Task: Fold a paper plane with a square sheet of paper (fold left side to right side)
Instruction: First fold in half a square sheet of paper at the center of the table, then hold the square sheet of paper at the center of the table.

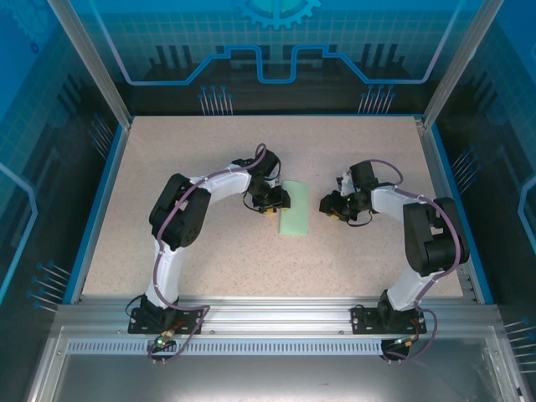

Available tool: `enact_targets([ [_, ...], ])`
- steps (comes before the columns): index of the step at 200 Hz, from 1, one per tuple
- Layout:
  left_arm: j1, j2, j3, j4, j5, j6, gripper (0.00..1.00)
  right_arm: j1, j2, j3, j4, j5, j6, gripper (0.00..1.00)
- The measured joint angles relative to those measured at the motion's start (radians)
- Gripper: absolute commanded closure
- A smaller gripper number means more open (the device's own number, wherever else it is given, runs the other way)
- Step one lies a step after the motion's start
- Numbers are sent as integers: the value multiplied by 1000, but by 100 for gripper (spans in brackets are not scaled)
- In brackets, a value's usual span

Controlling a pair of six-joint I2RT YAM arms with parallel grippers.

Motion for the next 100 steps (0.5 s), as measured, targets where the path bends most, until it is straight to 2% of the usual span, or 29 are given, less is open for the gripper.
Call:
enact_targets([
  [41, 0, 1, 1, 0, 0, 0, 52, 0, 0, 0, 3, -13, 0, 64],
  [100, 0, 1, 1, -1, 0, 0, 52, 8, 1, -1, 43, -66, 22, 85],
])
